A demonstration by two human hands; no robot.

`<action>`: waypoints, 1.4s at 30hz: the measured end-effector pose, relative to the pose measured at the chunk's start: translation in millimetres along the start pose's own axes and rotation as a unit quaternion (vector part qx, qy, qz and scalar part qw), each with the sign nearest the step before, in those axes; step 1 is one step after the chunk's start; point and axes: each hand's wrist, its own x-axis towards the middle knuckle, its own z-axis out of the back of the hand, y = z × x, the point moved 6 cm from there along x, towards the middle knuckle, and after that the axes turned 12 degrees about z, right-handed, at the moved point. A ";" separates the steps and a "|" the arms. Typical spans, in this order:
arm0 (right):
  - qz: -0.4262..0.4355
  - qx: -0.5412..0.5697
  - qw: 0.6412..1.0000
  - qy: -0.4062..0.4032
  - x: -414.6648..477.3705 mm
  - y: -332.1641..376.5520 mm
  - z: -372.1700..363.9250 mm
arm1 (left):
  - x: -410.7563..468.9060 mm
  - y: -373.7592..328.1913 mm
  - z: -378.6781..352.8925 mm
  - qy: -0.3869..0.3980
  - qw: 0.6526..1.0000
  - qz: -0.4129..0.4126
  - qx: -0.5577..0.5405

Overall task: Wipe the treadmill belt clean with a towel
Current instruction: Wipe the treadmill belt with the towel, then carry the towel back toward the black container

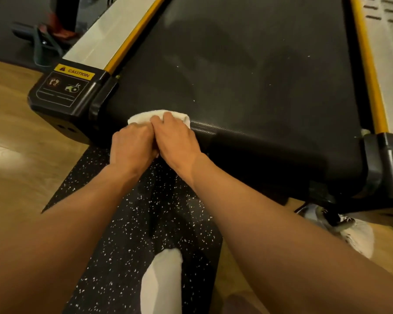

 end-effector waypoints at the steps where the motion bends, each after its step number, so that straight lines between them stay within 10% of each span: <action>1: -0.001 0.002 1.000 0.009 -14.4 -8.1 1.3 | -7.5 -14.3 -0.2 0.003 1.000 -0.027 0.007; 9: -0.075 0.005 0.997 -0.019 -124.7 -86.4 34.2 | -43.3 -143.8 -18.0 -0.050 0.951 -0.298 0.069; 17: -0.212 0.014 0.976 -0.051 -216.3 -156.7 69.9 | -66.7 -252.4 -9.9 0.025 0.921 -0.389 0.010; 30: -0.336 0.053 0.939 0.058 -252.4 -169.9 100.2 | -34.4 -297.0 -2.1 0.242 0.932 -0.198 -0.184; 42: -0.326 0.106 0.936 0.079 -217.4 -75.9 325.2 | -49.6 -252.3 247.1 0.393 0.856 -0.053 -0.332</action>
